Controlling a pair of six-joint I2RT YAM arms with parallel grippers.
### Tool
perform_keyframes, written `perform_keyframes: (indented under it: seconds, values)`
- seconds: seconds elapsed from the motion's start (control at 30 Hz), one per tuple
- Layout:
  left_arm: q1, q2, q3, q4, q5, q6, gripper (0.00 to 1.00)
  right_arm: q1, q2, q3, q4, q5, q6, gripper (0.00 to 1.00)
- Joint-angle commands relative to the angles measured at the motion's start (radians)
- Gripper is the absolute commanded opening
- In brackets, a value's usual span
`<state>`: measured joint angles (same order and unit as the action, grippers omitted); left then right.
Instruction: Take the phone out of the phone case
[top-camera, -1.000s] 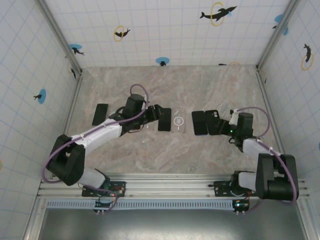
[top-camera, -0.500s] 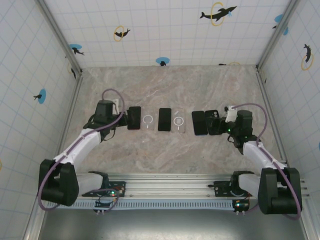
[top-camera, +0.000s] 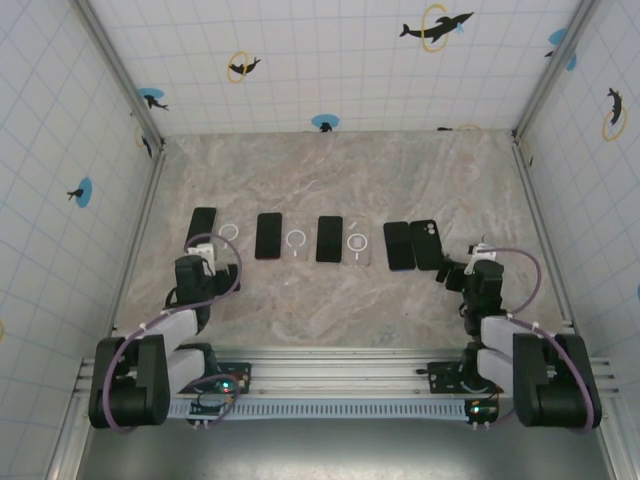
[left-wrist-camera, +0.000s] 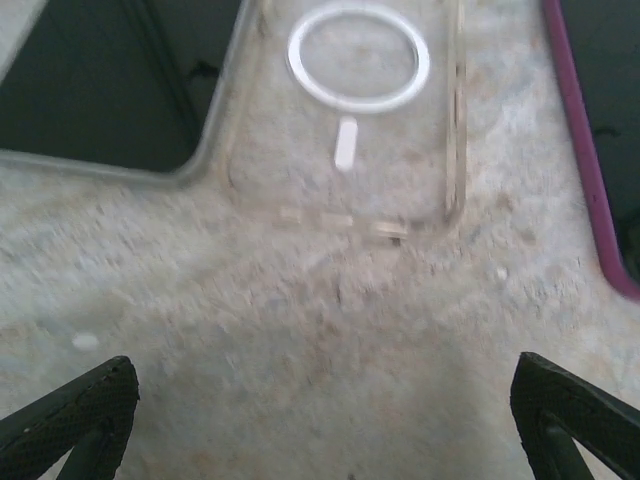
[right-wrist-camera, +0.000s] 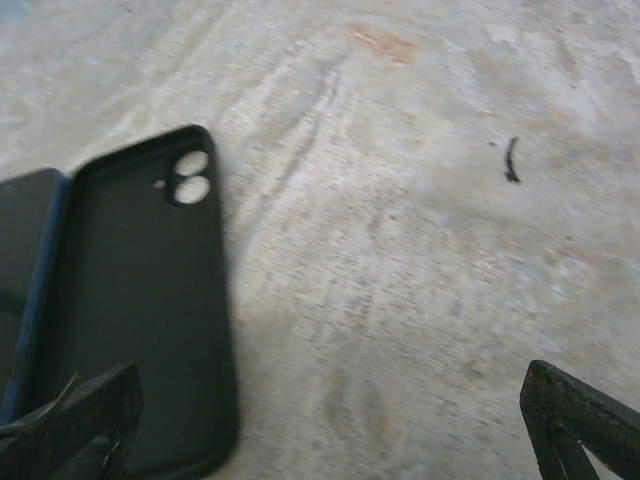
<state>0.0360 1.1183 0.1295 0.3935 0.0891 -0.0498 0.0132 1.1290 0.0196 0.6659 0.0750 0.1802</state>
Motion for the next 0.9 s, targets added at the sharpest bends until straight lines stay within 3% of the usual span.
perform_keyframes:
  seconds: [0.0,0.1,0.33,0.5,0.63,0.73,0.8,0.87]
  values:
    - [0.019,0.051,-0.03,0.341,0.043,0.029,0.98,0.003,0.075,-0.017,0.234,0.052,-0.081,0.99]
    - [0.02,0.122,-0.049,0.443,0.111,0.041,0.98,-0.007,0.141,-0.053,0.368,0.078,-0.092,0.99]
    - [0.021,0.307,-0.048,0.661,0.125,0.052,0.98,-0.019,0.244,0.003,0.415,0.034,-0.07,0.99]
    - [0.034,0.345,-0.091,0.778,0.126,0.04,0.98,0.007,0.343,-0.033,0.594,0.021,-0.1,0.99]
    - [0.034,0.345,-0.148,0.867,0.108,0.038,0.98,0.042,0.333,-0.009,0.526,0.017,-0.144,0.99]
    - [0.033,0.416,-0.2,1.075,0.123,0.027,0.98,0.039,0.37,-0.011,0.559,0.02,-0.137,0.99]
    - [0.033,0.381,-0.181,0.961,0.126,0.046,0.98,0.042,0.376,-0.026,0.591,0.039,-0.133,0.99]
    - [0.033,0.392,-0.178,0.972,0.137,0.045,0.98,0.045,0.374,-0.027,0.594,0.045,-0.137,0.99]
